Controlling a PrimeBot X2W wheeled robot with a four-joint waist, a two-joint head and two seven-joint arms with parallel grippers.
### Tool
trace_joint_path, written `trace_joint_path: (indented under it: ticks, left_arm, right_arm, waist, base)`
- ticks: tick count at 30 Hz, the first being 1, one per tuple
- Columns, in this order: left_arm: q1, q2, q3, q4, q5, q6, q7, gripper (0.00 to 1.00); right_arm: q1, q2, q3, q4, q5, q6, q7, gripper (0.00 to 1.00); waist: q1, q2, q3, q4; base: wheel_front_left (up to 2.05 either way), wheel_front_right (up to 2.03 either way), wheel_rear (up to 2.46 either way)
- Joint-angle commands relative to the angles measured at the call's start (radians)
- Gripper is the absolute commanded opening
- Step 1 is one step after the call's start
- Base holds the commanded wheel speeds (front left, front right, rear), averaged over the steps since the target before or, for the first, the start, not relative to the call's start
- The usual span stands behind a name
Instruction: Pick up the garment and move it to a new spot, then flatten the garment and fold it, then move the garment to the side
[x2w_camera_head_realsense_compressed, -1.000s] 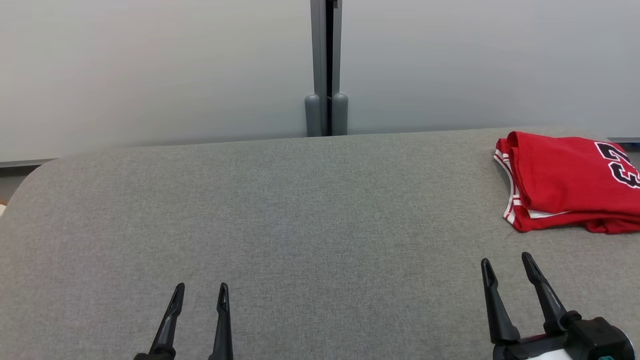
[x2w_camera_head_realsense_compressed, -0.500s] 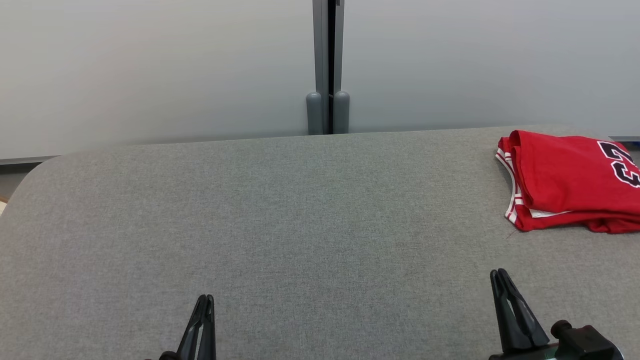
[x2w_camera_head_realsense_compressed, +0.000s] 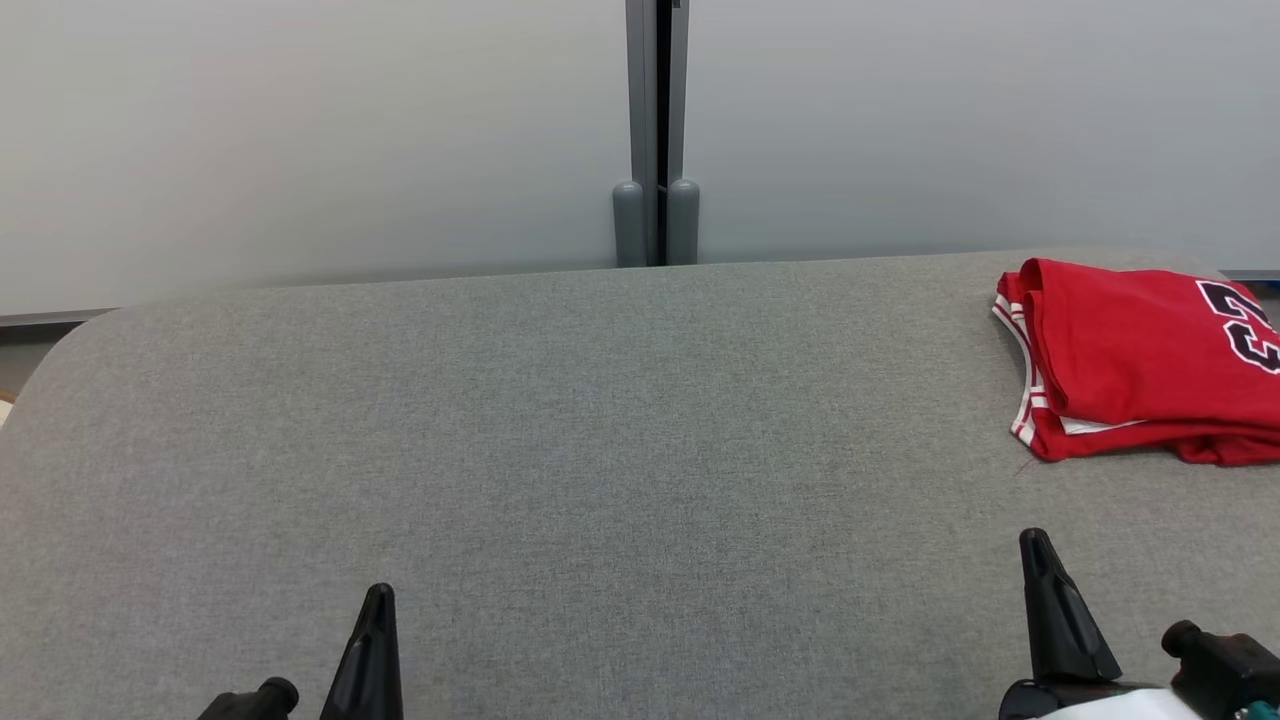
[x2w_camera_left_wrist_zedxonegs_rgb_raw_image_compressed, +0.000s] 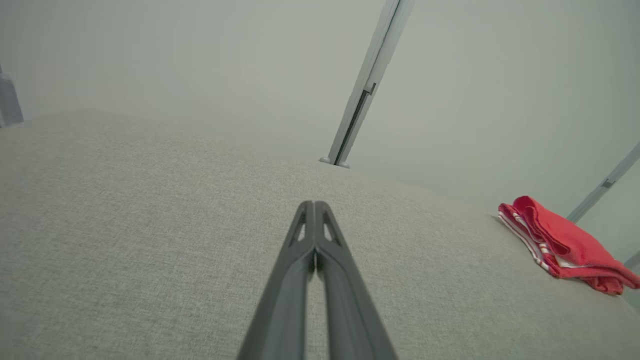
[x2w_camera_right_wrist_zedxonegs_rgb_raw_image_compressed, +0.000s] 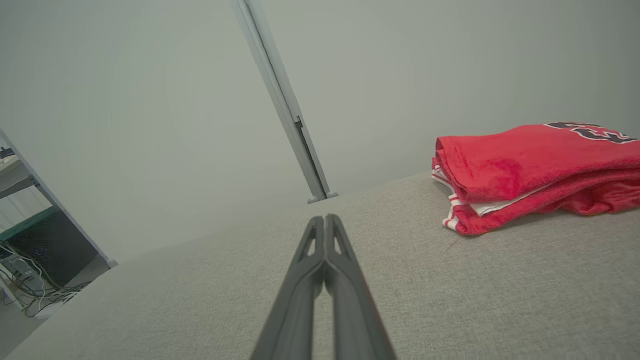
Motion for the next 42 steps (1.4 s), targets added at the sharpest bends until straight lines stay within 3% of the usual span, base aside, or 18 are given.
trace_joint_path:
  ticks: [1, 21, 42]
  left_arm:
    - [-0.034, 0.009, 0.01, -0.005, -0.044, -0.011, 0.005, 0.0]
    - [-0.113, 0.025, 0.056, 0.06, -0.375, -0.07, 0.07, 0.0]
    - [-0.171, 0.033, 0.101, 0.101, -0.635, -0.117, 0.128, 0.0]
  right_arm:
    - [-0.03, -0.009, -0.006, -0.01, 0.046, 0.0, 0.008, 0.0]
    - [-0.079, -0.017, -0.042, 0.02, 0.377, 0.0, 0.074, 0.0]
    - [-0.118, -0.019, -0.078, 0.045, 0.638, 0.0, 0.133, 0.0]
  waist:
    - [0.0, 0.0, 0.0, 0.0]
    - [0.0, 0.0, 0.006, 0.002]
    - [0.0, 0.0, 0.011, 0.004]
  base:
    - [0.0, 0.0, 0.0]
    - [0.0, 0.0, 0.0]
    - [0.0, 0.0, 0.0]
